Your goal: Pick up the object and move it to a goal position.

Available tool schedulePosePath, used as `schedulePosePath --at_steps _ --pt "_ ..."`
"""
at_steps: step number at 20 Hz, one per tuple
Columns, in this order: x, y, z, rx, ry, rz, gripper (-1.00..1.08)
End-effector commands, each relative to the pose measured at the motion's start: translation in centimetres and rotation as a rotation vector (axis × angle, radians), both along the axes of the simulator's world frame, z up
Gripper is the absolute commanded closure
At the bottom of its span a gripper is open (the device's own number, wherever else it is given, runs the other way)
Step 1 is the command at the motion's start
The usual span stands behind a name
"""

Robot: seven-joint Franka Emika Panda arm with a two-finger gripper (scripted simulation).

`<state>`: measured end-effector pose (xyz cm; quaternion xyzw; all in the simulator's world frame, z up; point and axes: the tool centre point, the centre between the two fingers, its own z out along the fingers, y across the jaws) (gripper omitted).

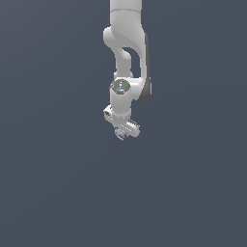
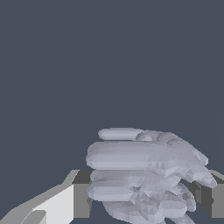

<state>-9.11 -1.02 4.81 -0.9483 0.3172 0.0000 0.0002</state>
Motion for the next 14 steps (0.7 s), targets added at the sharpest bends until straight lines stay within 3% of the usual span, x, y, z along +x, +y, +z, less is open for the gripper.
schedulePosePath --at_steps 1,14 --pt "0.1 0.3 0.8 0.0 -0.001 0.0 1.08" --pt "1.4 3.3 10.5 -0.002 0.0 -0.001 1.08"
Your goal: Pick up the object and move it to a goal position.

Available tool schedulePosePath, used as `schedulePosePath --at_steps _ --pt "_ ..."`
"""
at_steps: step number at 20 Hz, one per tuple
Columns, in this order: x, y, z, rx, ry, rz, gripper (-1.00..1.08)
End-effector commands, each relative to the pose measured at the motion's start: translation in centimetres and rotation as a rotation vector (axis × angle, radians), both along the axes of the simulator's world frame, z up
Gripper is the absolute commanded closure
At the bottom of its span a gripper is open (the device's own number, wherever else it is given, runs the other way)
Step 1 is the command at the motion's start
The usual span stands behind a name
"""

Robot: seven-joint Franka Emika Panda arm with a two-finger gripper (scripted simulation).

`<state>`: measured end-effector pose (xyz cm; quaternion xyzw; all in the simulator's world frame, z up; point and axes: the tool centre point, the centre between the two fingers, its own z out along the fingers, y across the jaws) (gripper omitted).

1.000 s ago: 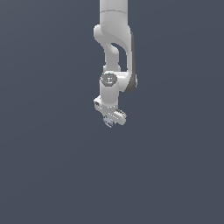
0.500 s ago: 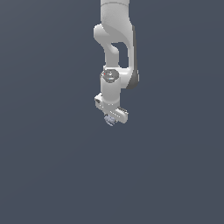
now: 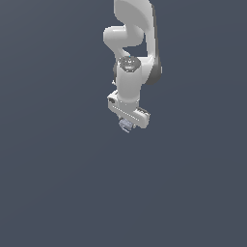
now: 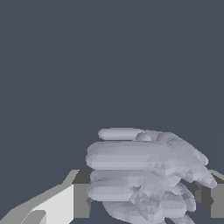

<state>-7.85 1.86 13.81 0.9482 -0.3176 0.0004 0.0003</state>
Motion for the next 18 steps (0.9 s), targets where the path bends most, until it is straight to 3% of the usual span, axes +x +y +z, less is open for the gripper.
schedulePosePath --at_steps 1,10,18 --pt "0.3 0.7 2.4 -0.001 0.0 0.0 1.08" --pt "1.3 2.6 8.2 -0.001 0.0 0.0 1.08" --pt "1.8 3.2 9.7 0.0 0.001 0.0 1.08"
